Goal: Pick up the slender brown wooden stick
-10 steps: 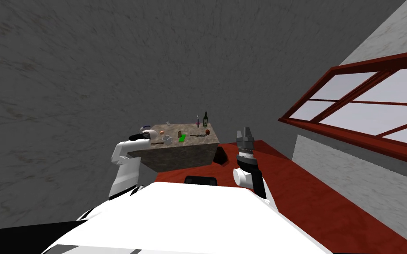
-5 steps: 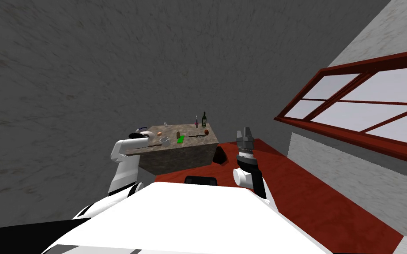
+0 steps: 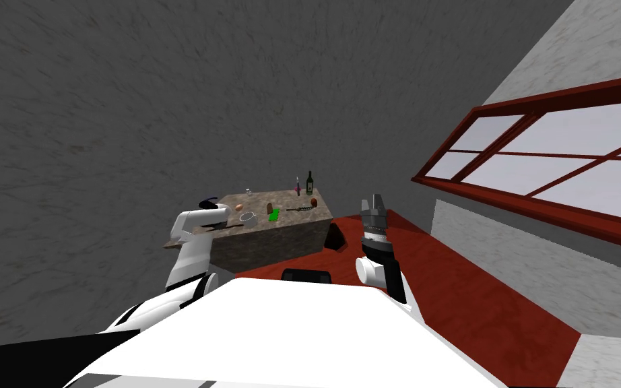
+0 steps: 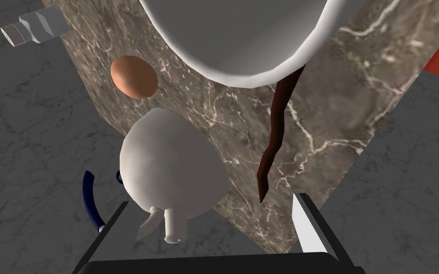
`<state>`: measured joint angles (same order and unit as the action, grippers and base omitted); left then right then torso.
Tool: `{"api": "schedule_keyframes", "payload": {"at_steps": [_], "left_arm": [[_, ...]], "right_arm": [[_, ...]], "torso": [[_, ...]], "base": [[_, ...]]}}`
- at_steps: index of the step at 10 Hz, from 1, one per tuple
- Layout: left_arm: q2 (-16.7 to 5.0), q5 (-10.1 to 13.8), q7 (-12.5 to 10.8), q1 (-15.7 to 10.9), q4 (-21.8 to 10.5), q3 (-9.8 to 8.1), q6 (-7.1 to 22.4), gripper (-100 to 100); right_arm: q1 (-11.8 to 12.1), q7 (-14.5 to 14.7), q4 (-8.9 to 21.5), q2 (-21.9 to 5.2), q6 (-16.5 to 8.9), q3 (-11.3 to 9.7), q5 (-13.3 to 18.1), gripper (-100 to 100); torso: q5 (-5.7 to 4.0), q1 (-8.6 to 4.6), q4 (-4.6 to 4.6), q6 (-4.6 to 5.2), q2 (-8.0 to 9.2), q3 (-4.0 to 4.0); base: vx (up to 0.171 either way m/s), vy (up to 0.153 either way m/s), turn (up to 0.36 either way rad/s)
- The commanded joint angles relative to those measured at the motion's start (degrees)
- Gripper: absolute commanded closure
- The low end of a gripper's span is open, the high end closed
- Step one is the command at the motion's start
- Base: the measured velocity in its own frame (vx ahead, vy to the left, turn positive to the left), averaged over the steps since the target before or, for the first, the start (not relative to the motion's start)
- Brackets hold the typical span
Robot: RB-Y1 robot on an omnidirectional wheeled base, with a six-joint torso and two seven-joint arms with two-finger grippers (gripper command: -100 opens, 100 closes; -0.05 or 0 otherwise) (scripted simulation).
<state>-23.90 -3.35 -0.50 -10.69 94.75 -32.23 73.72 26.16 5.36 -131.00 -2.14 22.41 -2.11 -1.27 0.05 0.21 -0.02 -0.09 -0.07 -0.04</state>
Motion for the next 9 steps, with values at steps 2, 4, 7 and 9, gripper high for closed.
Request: {"api": "schedule_keyframes", "payload": {"at_steps": [2,4,7,9], "left_arm": [[-0.85,0.01,1.21,-0.79,-1.99,0.33,4.49,-100],[-1.77,0.21,2.35,-1.46,-3.94,0.6,7.68,-100],[-3.48,0.65,4.61,-2.5,-7.66,1.34,12.66,-100],[-4.27,0.87,5.7,-2.87,-9.4,1.79,15.41,-100]], "right_arm": [[0.0,0.0,0.0,0.0,0.0,0.0,0.0,0],[0.0,0.0,0.0,0.0,0.0,0.0,0.0,0],[0.0,0.0,0.0,0.0,0.0,0.0,0.0,0],[0.0,0.0,0.0,0.0,0.0,0.0,0.0,0]], "torso": [[0.0,0.03,0.0,0.02,-0.04,-0.02],[0.0,0.01,-0.01,0.03,-0.04,-0.02],[0.0,-0.02,-0.01,0.0,-0.02,-0.01],[0.0,0.0,0.0,0.0,0.0,0.0]], "base": [[0.032,0.047,-0.068],[0.03,0.046,-0.083],[0.03,0.048,-0.071],[0.022,0.056,-0.059]]}}
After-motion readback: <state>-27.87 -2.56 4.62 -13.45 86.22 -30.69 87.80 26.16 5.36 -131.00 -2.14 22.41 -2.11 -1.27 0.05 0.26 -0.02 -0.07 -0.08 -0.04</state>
